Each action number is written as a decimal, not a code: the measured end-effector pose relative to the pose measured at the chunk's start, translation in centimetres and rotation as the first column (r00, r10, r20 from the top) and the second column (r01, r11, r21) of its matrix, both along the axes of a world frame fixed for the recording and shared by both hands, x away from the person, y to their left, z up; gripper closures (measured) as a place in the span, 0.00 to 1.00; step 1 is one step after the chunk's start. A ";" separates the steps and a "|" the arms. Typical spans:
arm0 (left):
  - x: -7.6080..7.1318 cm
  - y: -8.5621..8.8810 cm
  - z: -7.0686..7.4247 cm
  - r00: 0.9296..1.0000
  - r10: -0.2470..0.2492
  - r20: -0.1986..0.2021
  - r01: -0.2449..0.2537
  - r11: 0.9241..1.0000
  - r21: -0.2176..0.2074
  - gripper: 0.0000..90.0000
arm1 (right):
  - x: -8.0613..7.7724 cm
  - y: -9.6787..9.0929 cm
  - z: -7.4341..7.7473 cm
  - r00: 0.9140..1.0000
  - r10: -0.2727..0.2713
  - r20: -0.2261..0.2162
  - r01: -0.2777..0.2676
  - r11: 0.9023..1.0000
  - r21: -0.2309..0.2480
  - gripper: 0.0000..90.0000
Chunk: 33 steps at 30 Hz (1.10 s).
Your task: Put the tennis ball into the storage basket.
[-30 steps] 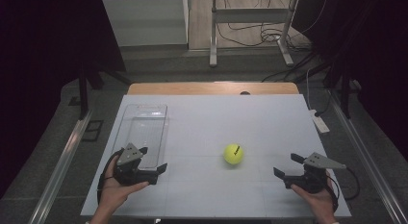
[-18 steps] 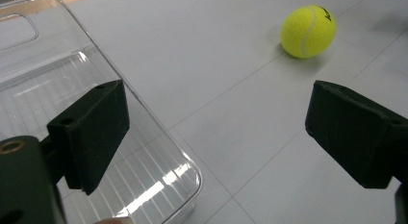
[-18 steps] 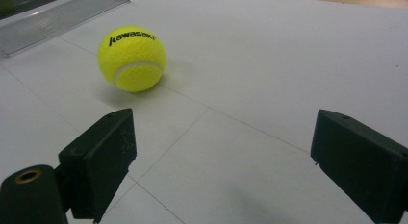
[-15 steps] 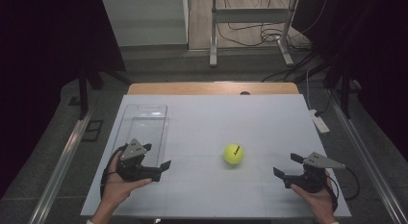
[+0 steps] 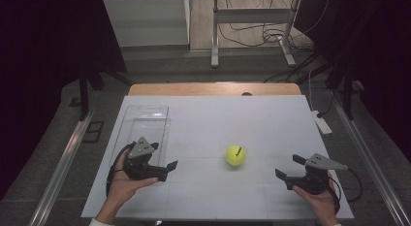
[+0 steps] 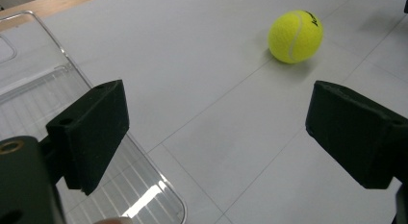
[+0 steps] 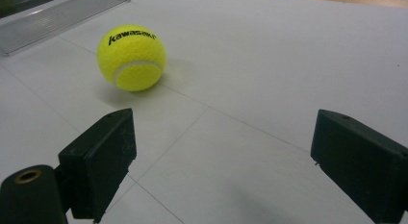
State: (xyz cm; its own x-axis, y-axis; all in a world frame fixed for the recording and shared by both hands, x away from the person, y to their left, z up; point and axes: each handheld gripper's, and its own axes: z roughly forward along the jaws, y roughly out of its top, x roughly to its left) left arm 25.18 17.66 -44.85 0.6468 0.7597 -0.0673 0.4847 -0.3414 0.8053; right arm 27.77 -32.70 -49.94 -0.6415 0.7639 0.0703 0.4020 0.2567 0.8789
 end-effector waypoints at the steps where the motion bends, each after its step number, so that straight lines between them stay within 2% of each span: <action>1: 0.0 -0.1 0.0 1.000 -0.002 0.001 0.002 1.000 0.002 0.10 | 0.0 0.0 0.0 1.000 0.000 0.000 0.000 1.000 0.001 0.10; 33: 1.6 -3.1 0.3 0.997 -0.078 -0.013 0.079 0.997 0.021 0.10 | 0.1 0.0 -0.1 1.000 -0.002 0.000 0.002 1.000 -0.008 0.10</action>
